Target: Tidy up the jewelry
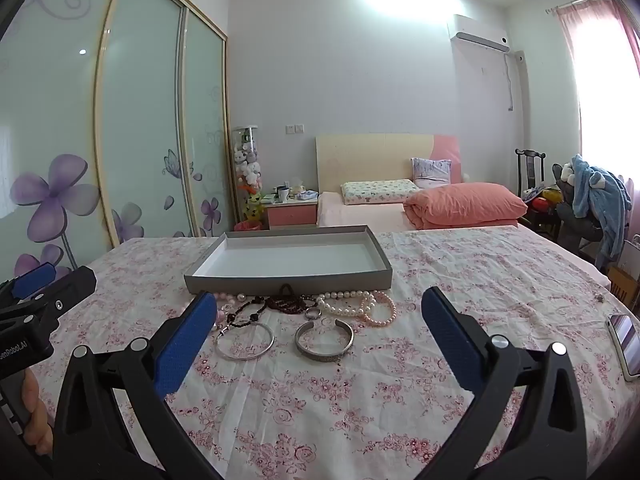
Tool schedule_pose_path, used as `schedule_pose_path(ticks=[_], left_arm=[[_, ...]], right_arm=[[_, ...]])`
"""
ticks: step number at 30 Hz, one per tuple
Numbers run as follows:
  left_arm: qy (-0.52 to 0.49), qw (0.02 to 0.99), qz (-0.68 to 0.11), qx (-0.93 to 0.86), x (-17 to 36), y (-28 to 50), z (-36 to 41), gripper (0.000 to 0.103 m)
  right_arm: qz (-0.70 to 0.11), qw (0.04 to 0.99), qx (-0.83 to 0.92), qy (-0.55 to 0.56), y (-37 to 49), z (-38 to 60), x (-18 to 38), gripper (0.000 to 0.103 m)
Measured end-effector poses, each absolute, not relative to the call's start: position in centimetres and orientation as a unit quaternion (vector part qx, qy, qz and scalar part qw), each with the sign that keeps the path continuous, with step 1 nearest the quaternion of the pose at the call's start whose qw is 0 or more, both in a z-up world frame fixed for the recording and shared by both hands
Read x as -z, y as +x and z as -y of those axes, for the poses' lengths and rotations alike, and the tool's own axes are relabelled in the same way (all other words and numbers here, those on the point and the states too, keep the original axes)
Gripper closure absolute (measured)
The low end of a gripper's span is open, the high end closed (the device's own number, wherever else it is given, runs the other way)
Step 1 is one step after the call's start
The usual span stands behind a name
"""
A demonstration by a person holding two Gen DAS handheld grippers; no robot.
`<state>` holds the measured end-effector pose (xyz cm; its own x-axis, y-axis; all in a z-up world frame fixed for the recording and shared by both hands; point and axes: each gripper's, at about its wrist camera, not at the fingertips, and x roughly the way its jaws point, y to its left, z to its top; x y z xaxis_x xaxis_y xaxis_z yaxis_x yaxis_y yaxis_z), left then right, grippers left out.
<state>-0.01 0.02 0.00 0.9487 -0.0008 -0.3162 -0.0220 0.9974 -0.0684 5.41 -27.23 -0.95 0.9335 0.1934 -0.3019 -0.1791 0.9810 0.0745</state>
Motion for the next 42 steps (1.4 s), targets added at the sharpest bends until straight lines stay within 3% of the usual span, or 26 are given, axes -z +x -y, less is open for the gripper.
schedule_pose_path(ticks=[42], left_arm=[[-0.036,0.986,-0.163,-0.005,0.0,0.02,-0.01,0.004]], right_arm=[[-0.159,0.982,-0.095,0.025,5.24,27.48,1.89,0.002]])
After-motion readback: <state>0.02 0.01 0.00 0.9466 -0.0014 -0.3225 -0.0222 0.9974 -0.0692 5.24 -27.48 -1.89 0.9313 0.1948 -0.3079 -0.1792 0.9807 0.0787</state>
